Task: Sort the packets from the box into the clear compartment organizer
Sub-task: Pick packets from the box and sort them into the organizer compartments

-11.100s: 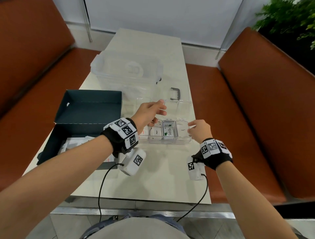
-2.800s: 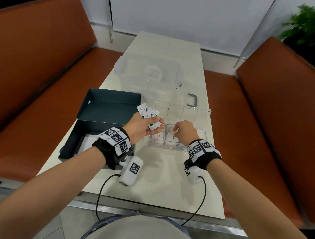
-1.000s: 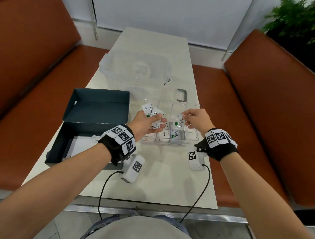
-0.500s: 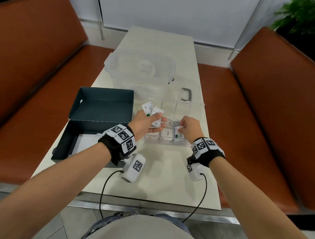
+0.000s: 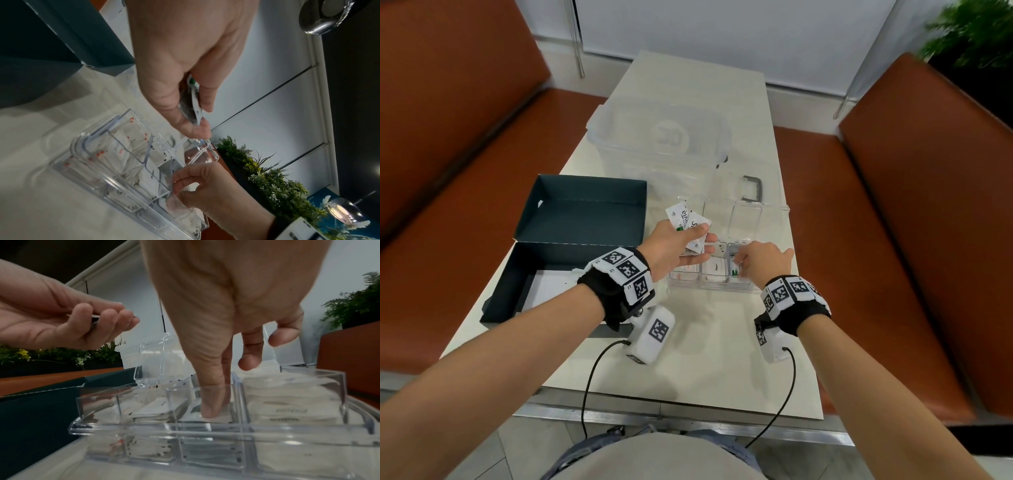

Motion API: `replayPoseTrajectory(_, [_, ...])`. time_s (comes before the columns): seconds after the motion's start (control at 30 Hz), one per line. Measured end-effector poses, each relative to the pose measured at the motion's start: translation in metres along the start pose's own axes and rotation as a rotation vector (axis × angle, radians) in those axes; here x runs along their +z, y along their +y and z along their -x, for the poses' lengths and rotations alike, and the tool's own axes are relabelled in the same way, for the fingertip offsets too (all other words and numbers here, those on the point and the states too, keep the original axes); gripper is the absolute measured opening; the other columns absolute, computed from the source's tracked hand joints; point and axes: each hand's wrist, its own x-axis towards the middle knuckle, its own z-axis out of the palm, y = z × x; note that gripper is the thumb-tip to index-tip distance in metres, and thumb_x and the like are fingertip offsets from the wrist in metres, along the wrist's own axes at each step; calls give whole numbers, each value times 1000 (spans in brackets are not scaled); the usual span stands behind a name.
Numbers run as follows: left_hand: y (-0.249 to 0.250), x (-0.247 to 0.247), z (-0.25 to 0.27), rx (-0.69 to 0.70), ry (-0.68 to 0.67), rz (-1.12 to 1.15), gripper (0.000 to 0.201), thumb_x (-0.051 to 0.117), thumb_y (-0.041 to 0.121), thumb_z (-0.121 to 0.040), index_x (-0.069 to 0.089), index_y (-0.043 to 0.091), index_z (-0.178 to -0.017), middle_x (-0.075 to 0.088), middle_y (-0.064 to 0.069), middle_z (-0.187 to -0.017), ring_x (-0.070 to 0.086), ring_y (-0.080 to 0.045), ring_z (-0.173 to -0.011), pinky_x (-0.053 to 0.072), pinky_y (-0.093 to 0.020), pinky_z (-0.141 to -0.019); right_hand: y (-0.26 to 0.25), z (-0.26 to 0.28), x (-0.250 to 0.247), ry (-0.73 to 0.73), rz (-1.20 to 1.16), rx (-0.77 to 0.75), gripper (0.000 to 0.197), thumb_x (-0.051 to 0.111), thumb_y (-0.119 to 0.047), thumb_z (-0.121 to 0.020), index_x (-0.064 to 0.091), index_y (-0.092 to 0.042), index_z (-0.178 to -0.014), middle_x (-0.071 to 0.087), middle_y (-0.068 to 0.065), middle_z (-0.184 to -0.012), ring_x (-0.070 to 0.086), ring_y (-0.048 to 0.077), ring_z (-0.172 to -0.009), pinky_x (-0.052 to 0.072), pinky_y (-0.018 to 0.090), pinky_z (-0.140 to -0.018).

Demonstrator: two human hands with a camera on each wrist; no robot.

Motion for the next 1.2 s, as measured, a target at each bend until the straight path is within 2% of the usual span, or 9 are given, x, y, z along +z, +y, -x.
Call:
replayPoseTrajectory(0.2, [3,2,0,-94,-30,74,18,65,20,-93,61,9,-106,72,-15,-104,71,-20,-80,61,-29,-71,3,4,-8,18,-77,-35,28,58,-11,-83,67,-31,-101,69,-7,-101,59,21,-101,32,41,-95])
replayPoseTrajectory(0.43, [8,0,5,-212,-55,281,38,41,29,-100,54,-2,-118,67,-25,-116,69,-30,-96,61,-35,-75,5,12,-27,183,-494,-125,17,57,-14,-91,72,-19,-98,71,2,-95,63,18,-89,50,40,-88])
replayPoseTrajectory(0.53, [7,1,6,-220,-82,327,42,35,23,-100,49,-6,-127,64,-29,-119,69,-35,-96,59,-38,-78,-7,15,-34,239,-684,-150,17,60,-22,-91,69,-22,-105,70,0,-91,61,10,-75,50,17,-66])
replayPoseTrajectory(0.6, [4,3,6,-218,-87,346,41,34,18,-101,45,-6,-132,63,-30,-120,68,-39,-99,60,-41,-79,-16,18,-35,186,-803,-147,27,62,-34,-90,63,-25,-116,70,-3,-92,62,5,-74,46,9,-59])
replayPoseTrajectory(0.67, [3,6,6,-201,-97,348,33,35,12,-101,47,-5,-127,68,-27,-110,70,-39,-95,61,-42,-77,-24,20,-35,118,-909,-138,37,66,-39,-86,60,-26,-121,69,-5,-94,65,6,-77,51,16,-66])
replayPoseTrajectory(0.73, [2,7,6,-179,-100,322,26,37,8,-101,50,-4,-119,70,-23,-99,72,-36,-86,61,-41,-74,-26,22,-35,119,-969,-123,32,72,-33,-83,65,-22,-112,68,-3,-92,64,7,-72,51,20,-66])
replayPoseTrajectory(0.87, [1,7,6,-169,-112,210,25,42,8,-102,55,-5,-119,67,-26,-113,71,-36,-95,61,-38,-75,-20,20,-42,153,-1098,-78,12,75,-18,-81,65,-16,-87,67,-2,-77,60,6,-54,46,15,-52])
replayPoseTrajectory(1.03, [-2,1,6,-110,-115,88,23,51,8,-99,57,0,-120,73,-17,-105,74,-24,-89,61,-27,-66,-6,18,-58,165,-1271,-9,8,68,-10,-87,65,-9,-94,67,2,-72,58,8,-54,48,19,-52])
replayPoseTrajectory(1.2, [-3,-3,3,-35,-46,-8,34,69,5,-88,61,2,-120,70,-17,-113,73,-22,-82,57,-22,-61,2,13,-69,178,-1331,-28,6,65,-11,-90,66,-10,-95,66,2,-73,60,10,-57,51,22,-57])
